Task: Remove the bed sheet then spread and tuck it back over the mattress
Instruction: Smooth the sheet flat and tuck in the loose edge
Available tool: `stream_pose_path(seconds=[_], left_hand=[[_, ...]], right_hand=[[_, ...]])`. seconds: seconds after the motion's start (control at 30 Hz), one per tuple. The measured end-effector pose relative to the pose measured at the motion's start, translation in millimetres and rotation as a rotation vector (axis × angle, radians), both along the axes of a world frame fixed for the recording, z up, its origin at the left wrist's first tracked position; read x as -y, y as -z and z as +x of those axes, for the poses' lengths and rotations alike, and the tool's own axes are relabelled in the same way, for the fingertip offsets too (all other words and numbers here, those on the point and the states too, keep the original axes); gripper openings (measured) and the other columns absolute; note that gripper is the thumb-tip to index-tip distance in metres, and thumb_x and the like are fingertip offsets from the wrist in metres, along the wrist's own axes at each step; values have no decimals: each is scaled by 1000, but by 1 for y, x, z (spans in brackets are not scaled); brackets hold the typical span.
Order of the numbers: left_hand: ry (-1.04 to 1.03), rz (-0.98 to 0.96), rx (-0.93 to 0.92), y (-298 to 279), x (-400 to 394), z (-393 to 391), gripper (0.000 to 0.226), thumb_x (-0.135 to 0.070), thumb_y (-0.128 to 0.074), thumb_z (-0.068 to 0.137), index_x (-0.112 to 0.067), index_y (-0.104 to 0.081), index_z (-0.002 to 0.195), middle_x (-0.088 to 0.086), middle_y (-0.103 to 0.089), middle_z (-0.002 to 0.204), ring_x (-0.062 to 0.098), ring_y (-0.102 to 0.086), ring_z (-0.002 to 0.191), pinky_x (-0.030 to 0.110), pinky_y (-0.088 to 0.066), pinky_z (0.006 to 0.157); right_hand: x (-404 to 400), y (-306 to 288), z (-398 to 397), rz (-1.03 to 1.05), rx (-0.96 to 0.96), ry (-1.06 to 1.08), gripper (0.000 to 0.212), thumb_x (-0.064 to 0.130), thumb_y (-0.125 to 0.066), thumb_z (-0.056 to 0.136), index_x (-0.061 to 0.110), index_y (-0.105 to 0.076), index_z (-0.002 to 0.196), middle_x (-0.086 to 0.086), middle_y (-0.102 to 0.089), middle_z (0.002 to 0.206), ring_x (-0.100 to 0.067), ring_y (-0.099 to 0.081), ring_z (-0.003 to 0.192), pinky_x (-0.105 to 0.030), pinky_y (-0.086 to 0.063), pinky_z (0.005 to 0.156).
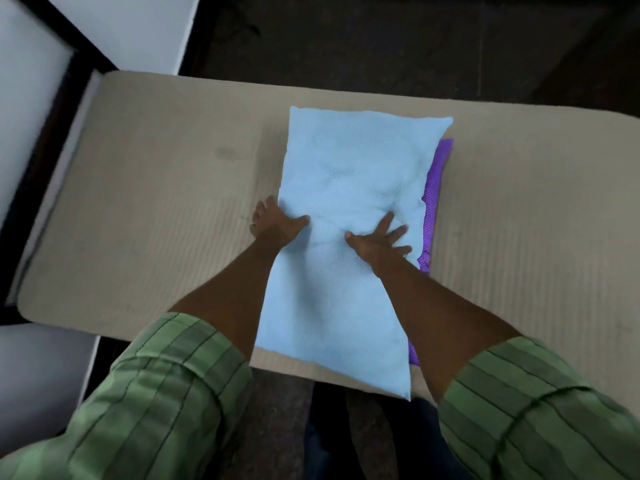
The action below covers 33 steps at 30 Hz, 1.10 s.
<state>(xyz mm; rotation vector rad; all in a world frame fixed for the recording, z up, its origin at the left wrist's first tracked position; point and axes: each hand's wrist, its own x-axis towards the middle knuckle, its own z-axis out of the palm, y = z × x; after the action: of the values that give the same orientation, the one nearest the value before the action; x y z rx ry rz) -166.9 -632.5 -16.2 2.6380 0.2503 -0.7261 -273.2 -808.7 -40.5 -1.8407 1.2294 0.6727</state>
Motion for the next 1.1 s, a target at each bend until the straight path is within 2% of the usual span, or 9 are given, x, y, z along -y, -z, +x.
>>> stream_pose_path(seconds=[0.07, 0.2, 0.33, 0.43, 0.6, 0.8, 0.93, 1.03, 1.1], left_hand=[[-105, -160, -166, 28, -10, 12, 132, -83, -77, 56, -14, -29, 158, 8, -39, 160, 31, -39, 146, 48, -31, 120], [-125, -506, -339, 81, -3, -3, 93, -78, -84, 58, -26, -66, 133, -8, -69, 132, 11, -65, 120, 39, -48, 111], [-245, -690, -114, 46, 38, -42, 72, -75, -85, 61, -30, -74, 115, -15, -76, 110, 6, -72, 103, 31, -58, 90], [-222, -771, -87, 32, 64, -53, 68, -71, -83, 68, -29, -71, 120, -15, -75, 112, 2, -71, 103, 28, -58, 90], [-235, -344, -204, 46, 73, -42, 127, -96, -70, 46, -25, -45, 148, 1, -47, 145, 25, -51, 132, 49, -44, 111], [-297, -544, -532, 84, 46, -37, 111, -80, -78, 64, -21, -45, 152, -4, -53, 148, 23, -54, 129, 42, -40, 112], [-310, -478, -370, 108, 51, -59, 81, -58, -81, 79, -10, -57, 140, -4, -60, 129, 22, -60, 115, 34, -47, 101], [-277, -407, -277, 102, 54, -73, 69, -47, -78, 87, -7, -59, 139, 9, -62, 139, 29, -60, 124, 36, -49, 103], [-234, -385, -220, 81, 50, -80, 64, -46, -73, 91, -11, -57, 142, 10, -60, 142, 31, -58, 127, 38, -48, 105]], right_hand=[[15, 18, -5, -3, -5, 67, 126, 79, -70, 73, 52, 23, 154, -4, 33, 166, -54, 13, 151, -70, -6, 120], [53, 48, -39, 88, 155, 385, 152, 68, -92, 48, 39, 8, 159, -16, -6, 170, -39, -18, 154, -59, -24, 121], [74, 36, -68, -124, 512, 627, 62, 52, -89, 72, 19, -68, 119, 0, -73, 118, -25, -68, 112, -37, -52, 100], [90, 26, -81, -361, 477, 620, 80, 83, -68, 70, 24, -68, 125, 4, -73, 119, -24, -67, 115, -47, -46, 109], [115, 57, -87, 90, 300, 528, 116, 91, -73, 55, 36, -41, 153, 2, -47, 155, -26, -47, 140, -51, -36, 119], [122, 83, -68, 501, 271, 497, 79, 54, -84, 78, 18, -55, 142, -1, -62, 138, -23, -59, 124, -45, -44, 113], [123, 119, -79, 440, 210, 614, 65, 34, -83, 85, 11, -57, 140, -8, -63, 133, -31, -60, 121, -52, -46, 110], [118, 103, -94, 408, 200, 677, 7, 6, -71, 93, 6, -66, 97, -10, -63, 94, -26, -61, 85, -38, -52, 80], [106, 84, -101, 388, 255, 701, 11, -2, -67, 92, 8, -64, 87, -10, -61, 88, -24, -60, 80, -36, -50, 74]])
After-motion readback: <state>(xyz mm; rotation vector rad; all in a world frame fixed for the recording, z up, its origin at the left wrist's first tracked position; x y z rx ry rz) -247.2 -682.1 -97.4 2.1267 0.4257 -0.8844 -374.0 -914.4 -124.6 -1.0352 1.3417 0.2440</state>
